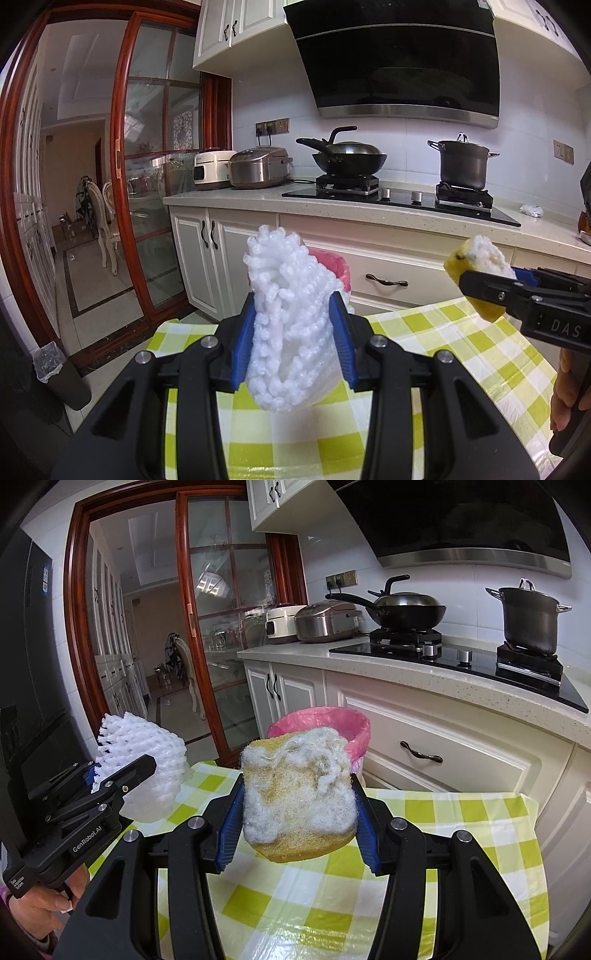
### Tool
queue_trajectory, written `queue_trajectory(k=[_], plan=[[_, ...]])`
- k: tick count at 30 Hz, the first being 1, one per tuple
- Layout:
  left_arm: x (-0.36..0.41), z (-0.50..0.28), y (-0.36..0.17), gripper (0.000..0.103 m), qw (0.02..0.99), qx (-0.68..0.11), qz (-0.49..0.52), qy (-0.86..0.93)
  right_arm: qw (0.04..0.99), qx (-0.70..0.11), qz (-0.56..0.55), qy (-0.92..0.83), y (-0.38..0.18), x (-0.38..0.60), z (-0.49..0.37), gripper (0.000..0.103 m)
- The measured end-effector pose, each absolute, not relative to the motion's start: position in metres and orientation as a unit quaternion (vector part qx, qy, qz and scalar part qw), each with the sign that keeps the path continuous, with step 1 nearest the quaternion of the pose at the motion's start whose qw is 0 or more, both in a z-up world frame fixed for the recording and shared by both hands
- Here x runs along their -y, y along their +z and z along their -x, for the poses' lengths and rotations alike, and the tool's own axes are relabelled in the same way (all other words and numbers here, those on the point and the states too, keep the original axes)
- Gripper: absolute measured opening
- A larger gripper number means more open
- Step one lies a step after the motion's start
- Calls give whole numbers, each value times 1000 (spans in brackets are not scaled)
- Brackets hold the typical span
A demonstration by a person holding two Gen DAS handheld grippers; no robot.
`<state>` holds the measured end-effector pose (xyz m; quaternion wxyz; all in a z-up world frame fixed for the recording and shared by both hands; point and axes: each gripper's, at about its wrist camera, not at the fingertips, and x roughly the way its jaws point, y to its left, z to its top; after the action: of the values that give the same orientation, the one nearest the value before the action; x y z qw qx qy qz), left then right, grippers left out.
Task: Collect trash
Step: 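Carry the foam net and sponge piece with both tools over the pink bin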
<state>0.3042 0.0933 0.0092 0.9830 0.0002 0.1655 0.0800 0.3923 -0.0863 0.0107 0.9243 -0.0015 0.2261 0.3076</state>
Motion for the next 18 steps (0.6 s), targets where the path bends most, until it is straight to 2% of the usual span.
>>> queue_trajectory(k=[8, 18], plan=[[-103, -341, 16, 39, 983, -167, 9, 73, 921, -225, 4, 317, 17, 77, -435, 51], [-127, -424, 27, 39, 983, -173, 15, 66, 907, -249, -7, 339, 9, 56, -520, 51]])
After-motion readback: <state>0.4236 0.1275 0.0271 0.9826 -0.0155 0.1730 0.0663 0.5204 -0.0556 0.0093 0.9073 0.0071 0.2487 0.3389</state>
